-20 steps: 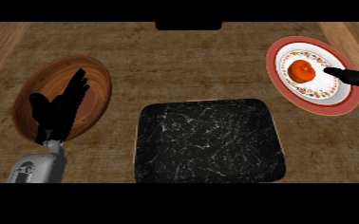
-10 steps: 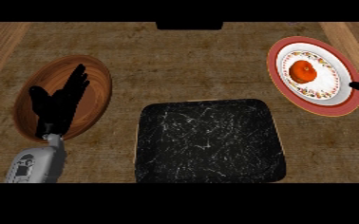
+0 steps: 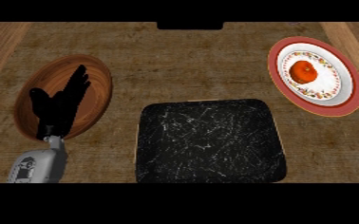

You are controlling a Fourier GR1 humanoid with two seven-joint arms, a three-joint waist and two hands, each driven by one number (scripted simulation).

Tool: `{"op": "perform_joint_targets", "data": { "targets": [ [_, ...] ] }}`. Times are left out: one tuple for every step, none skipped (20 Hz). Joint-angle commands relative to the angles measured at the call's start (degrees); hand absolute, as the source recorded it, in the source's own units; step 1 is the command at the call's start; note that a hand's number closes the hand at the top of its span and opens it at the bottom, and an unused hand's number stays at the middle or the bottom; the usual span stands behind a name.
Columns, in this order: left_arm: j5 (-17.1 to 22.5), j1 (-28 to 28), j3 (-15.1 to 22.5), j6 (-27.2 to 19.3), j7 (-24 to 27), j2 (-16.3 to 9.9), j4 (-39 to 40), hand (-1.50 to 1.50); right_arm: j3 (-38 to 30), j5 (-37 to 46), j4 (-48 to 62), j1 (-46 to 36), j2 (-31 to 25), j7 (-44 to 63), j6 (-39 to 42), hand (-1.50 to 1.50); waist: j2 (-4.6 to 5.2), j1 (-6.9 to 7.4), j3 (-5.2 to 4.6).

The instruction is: Pick the squash from the tray and place it in the plate

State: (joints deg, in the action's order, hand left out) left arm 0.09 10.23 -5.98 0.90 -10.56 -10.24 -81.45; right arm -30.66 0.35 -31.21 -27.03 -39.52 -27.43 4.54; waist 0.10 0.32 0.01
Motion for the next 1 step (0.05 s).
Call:
{"op": "perform_joint_targets", "data": {
  "targets": [
    [0.4, 0.0, -0.7, 1.1, 1.2, -0.6, 1.0, 0.0, -0.6, 1.0, 9.4, -1.5, -4.3, -4.6, 1.5, -1.5, 0.22, 0.51, 0.08]
  ]
}}
